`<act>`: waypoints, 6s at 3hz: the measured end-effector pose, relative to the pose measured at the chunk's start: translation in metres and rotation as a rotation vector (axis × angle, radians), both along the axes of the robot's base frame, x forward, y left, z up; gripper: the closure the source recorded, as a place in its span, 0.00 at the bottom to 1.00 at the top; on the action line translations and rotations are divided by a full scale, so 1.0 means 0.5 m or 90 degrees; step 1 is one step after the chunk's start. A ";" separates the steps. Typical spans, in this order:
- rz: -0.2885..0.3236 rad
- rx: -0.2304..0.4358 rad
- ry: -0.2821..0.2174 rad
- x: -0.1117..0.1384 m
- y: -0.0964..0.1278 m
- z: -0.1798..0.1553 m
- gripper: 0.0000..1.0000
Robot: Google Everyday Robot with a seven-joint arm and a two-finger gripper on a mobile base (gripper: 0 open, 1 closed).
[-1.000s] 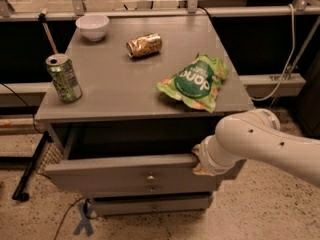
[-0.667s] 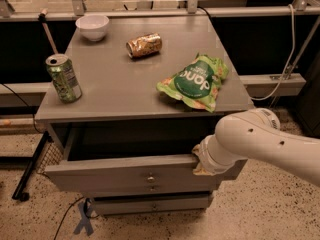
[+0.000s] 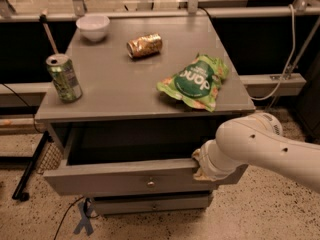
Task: Open top drawer
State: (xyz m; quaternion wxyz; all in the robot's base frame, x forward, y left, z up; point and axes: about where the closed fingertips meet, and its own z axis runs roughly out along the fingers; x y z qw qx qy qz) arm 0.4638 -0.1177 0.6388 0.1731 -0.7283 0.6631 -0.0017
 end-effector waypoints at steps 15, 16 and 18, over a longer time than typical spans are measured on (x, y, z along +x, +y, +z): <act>0.004 0.000 0.000 -0.027 0.003 0.004 0.28; 0.004 0.000 0.000 -0.027 0.003 0.004 0.05; 0.005 -0.002 -0.002 -0.028 0.004 0.007 0.32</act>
Offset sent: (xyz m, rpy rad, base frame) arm -0.1694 0.0172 -0.0159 0.0114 0.0015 0.0758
